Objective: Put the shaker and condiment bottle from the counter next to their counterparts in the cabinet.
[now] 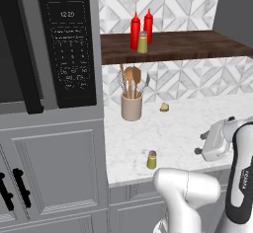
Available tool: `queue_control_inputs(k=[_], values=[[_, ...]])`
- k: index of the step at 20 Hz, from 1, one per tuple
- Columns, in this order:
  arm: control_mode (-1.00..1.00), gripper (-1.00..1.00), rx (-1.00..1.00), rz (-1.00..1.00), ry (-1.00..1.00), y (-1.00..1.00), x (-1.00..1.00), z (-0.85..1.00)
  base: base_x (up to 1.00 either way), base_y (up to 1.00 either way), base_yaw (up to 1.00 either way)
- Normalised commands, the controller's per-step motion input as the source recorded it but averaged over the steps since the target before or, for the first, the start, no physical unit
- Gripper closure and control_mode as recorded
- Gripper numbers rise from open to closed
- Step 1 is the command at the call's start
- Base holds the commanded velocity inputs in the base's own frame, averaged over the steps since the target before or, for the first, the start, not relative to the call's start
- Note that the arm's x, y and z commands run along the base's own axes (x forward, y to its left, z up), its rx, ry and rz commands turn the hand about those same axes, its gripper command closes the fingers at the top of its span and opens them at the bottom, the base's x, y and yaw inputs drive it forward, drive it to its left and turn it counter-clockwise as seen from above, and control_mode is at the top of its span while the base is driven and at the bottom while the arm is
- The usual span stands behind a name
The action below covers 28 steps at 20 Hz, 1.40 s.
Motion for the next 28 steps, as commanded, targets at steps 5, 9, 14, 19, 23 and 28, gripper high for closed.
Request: queue_control_inputs(k=[5, 9, 14, 19, 23, 28], values=[[-1.0, -1.0, 0.04, 0.03, -0.22, 0.16, 0.49, -0.67, 0.0, 0.0, 0.0], [-1.0, -1.0, 0.01, 0.16, -0.25, 0.0, 0.39, -0.71, 0.0, 0.0, 0.0], [-1.0, -1.0, 0.01, 0.13, -0.14, 0.08, 0.23, -0.37, 0.0, 0.0, 0.0], [-1.0, -1.0, 0.01, 0.06, 0.0, 0.21, 0.0, 0.0, 0.0, 0.0, 0.0], [-1.0, -1.0, 0.06, 0.03, 0.08, 0.21, 0.0, 0.0, 0.0, 0.0, 0.0], [-1.0, -1.0, 0.06, 0.01, 0.15, 0.14, 0.0, -0.05, 0.0, 0.0, 0.0]])
